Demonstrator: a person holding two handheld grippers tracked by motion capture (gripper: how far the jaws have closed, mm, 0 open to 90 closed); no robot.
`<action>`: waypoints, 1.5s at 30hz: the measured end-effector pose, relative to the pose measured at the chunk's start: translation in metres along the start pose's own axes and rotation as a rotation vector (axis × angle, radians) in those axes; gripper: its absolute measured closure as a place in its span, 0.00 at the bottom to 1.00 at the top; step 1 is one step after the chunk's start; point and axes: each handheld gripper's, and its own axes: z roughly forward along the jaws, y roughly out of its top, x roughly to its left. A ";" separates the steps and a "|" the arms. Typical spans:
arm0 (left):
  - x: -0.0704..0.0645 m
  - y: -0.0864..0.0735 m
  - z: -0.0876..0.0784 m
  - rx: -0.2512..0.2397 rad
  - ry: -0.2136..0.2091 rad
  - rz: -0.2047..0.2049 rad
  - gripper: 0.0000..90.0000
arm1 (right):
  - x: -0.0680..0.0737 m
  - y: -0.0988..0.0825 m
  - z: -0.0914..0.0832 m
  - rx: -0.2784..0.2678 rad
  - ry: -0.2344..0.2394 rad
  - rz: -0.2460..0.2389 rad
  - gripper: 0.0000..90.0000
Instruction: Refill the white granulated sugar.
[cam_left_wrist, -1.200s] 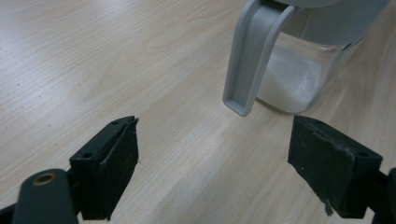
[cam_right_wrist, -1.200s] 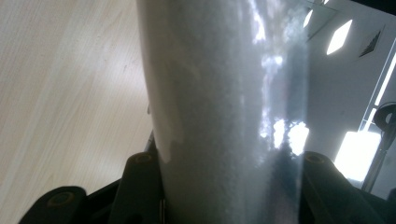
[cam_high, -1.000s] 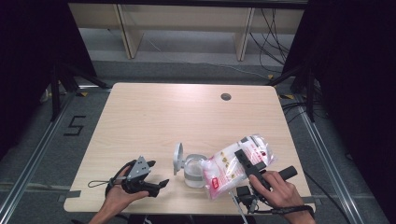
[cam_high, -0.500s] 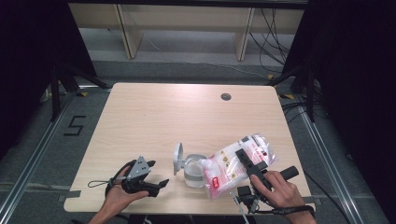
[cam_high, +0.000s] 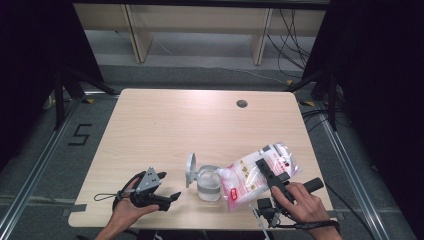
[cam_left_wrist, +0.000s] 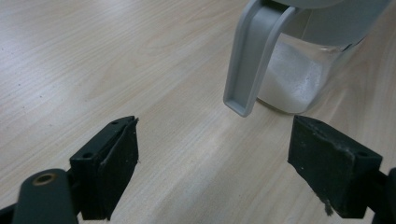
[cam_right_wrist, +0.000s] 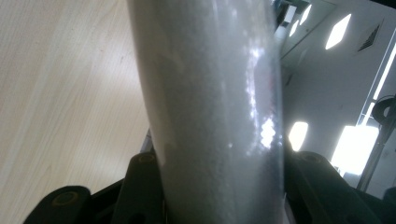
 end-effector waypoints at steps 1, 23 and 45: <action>0.000 0.000 0.000 0.000 0.000 0.000 0.18 | 0.000 0.000 0.000 0.000 0.003 -0.004 0.69; 0.000 0.000 0.000 -0.001 0.000 -0.002 0.18 | -0.001 0.006 0.000 -0.024 0.002 -0.018 0.70; 0.000 0.000 0.001 -0.008 -0.004 -0.001 0.18 | 0.000 0.010 0.000 -0.039 0.001 0.008 0.73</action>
